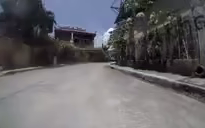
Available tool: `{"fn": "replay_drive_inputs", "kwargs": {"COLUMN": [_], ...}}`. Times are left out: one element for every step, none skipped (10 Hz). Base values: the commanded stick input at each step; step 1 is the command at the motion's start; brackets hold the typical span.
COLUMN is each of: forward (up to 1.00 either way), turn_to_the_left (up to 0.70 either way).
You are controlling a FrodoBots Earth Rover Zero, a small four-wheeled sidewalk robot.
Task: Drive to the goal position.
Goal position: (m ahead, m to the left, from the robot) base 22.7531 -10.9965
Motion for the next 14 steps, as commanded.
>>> {"fn": "replay_drive_inputs", "kwargs": {"forward": [0.85,0.85,0.85,0.85,0.85,0.85,0.85,0.85,0.85,0.85,0.85,0.85,0.85,0.85], "turn_to_the_left": [0.00,0.00,0.00,0.00,0.00,0.00,0.00,0.00,0.00,0.00,0.00,0.00,0.00,0.00]}}
